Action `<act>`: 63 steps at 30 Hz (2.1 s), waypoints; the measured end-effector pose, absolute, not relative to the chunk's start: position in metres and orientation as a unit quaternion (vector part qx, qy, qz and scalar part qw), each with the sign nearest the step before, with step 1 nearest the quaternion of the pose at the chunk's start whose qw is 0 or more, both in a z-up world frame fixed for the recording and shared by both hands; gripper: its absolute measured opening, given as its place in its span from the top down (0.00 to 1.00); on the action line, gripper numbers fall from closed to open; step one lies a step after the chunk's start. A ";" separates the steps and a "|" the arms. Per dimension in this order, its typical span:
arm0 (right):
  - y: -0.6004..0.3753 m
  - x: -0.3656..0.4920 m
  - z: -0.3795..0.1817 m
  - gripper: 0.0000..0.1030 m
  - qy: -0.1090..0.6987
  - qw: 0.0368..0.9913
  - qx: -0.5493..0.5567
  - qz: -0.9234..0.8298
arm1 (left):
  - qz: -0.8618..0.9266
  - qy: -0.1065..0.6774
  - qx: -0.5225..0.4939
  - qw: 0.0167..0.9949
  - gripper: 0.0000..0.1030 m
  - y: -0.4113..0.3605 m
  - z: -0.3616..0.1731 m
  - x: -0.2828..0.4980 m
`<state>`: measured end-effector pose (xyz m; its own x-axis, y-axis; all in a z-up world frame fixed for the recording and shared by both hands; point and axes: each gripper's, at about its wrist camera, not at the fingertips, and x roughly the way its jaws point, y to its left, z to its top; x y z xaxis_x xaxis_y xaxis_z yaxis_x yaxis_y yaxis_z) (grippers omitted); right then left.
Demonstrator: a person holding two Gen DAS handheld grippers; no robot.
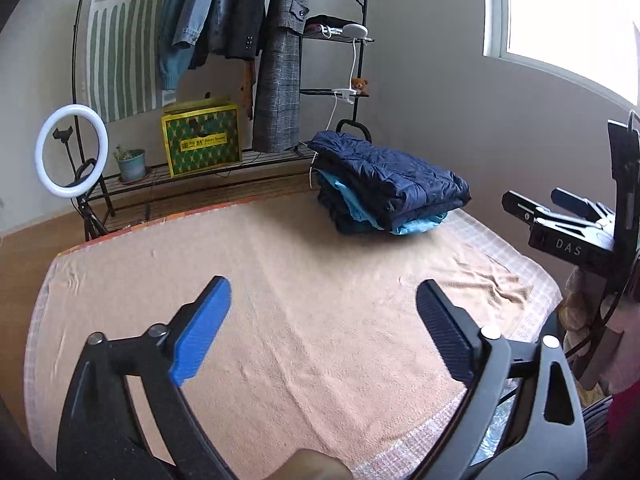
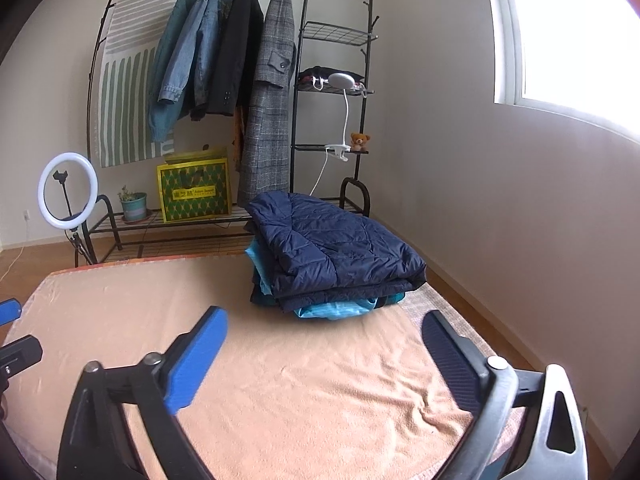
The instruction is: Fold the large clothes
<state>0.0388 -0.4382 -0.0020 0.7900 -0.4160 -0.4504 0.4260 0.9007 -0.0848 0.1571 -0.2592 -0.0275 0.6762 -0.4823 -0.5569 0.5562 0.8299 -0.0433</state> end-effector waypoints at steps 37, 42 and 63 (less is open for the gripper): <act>-0.445 0.040 -0.010 0.00 0.246 0.940 0.042 -0.234 | -0.267 0.240 0.099 0.928 0.00 -0.251 -0.017 0.130; -0.446 0.040 -0.010 0.00 0.246 0.940 0.041 -0.234 | -0.267 0.240 0.099 0.928 0.00 -0.252 -0.017 0.130; -0.445 0.039 -0.011 0.00 0.247 0.939 0.038 -0.235 | -0.256 0.250 0.106 0.928 0.00 -0.248 -0.022 0.130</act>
